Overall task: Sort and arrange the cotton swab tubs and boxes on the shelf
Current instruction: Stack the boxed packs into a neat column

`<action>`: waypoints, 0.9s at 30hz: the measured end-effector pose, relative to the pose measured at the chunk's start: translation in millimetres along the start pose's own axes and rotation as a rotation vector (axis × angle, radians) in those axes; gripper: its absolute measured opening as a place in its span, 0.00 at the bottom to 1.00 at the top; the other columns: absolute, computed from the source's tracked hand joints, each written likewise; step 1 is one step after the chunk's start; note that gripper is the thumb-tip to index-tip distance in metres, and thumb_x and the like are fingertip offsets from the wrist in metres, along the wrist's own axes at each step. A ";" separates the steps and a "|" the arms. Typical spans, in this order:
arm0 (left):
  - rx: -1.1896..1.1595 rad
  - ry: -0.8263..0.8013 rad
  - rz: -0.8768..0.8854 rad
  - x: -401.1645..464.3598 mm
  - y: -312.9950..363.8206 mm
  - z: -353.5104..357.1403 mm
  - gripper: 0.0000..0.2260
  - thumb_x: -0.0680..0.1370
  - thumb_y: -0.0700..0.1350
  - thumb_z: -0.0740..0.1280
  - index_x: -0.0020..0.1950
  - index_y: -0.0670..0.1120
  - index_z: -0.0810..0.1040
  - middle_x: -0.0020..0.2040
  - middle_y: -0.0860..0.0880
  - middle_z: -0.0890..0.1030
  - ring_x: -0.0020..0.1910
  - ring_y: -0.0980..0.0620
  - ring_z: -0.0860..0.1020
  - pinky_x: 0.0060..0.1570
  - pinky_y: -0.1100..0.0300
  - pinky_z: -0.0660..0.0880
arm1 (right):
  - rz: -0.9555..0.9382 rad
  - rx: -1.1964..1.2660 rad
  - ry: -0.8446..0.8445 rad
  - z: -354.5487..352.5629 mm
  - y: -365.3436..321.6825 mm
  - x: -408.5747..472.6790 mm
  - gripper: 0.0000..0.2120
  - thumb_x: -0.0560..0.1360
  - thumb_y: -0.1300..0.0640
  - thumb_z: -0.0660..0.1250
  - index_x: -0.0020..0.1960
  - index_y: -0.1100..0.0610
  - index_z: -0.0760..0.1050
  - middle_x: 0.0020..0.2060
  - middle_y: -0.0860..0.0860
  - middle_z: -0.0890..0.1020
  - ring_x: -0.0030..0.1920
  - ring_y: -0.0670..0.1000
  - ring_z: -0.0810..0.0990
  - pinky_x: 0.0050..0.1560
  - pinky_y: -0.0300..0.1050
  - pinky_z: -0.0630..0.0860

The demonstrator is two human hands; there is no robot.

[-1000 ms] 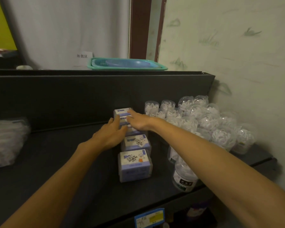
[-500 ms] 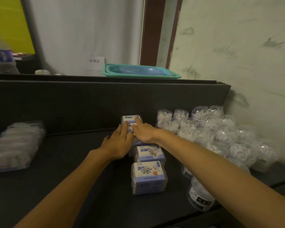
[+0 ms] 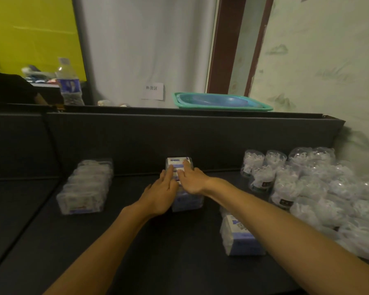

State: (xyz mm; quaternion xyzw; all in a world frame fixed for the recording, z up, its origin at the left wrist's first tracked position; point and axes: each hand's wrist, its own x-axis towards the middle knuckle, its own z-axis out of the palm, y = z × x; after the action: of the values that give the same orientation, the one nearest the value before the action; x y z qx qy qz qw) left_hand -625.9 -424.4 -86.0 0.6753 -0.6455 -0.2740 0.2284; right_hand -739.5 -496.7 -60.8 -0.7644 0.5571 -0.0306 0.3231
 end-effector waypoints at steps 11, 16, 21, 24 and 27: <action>-0.232 0.069 0.040 -12.6 -44.8 -15.1 0.25 0.83 0.52 0.47 0.76 0.55 0.38 0.78 0.48 0.53 0.75 0.51 0.53 0.73 0.51 0.39 | -0.014 0.067 0.025 29.0 -40.0 -1.0 0.29 0.82 0.47 0.48 0.77 0.48 0.38 0.74 0.60 0.57 0.67 0.59 0.68 0.67 0.58 0.68; -0.393 0.152 0.044 -18.5 -61.1 -19.6 0.24 0.82 0.53 0.48 0.74 0.61 0.40 0.77 0.48 0.54 0.74 0.49 0.59 0.74 0.45 0.47 | -0.056 0.223 0.070 46.1 -54.9 0.9 0.27 0.82 0.48 0.50 0.78 0.46 0.42 0.71 0.58 0.62 0.63 0.57 0.72 0.64 0.57 0.72; -0.566 0.228 0.030 -22.1 -64.5 -23.0 0.23 0.82 0.51 0.53 0.76 0.59 0.49 0.73 0.48 0.64 0.60 0.55 0.72 0.67 0.52 0.64 | -0.054 0.518 0.081 54.7 -59.4 0.8 0.27 0.82 0.48 0.53 0.77 0.43 0.46 0.63 0.56 0.72 0.54 0.53 0.79 0.57 0.52 0.77; -0.614 0.221 -0.003 -22.1 -63.1 -26.9 0.25 0.80 0.54 0.57 0.75 0.61 0.51 0.72 0.47 0.64 0.60 0.52 0.72 0.63 0.49 0.69 | -0.114 0.765 0.057 58.6 -51.3 -5.5 0.25 0.82 0.50 0.55 0.77 0.45 0.52 0.60 0.55 0.76 0.53 0.52 0.80 0.53 0.49 0.78; -0.707 0.152 -0.009 -21.5 -65.7 -28.1 0.34 0.72 0.58 0.63 0.74 0.64 0.50 0.74 0.49 0.60 0.63 0.49 0.71 0.64 0.44 0.68 | -0.184 0.931 0.091 68.7 -38.4 -9.5 0.25 0.81 0.54 0.57 0.76 0.45 0.54 0.57 0.54 0.77 0.51 0.51 0.81 0.46 0.44 0.78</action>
State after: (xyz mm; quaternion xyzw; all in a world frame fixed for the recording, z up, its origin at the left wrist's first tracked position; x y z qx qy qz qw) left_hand -558.5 -400.2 -107.0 0.5758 -0.4893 -0.4302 0.4939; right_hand -683.1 -450.3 -91.8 -0.5825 0.4280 -0.3388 0.6023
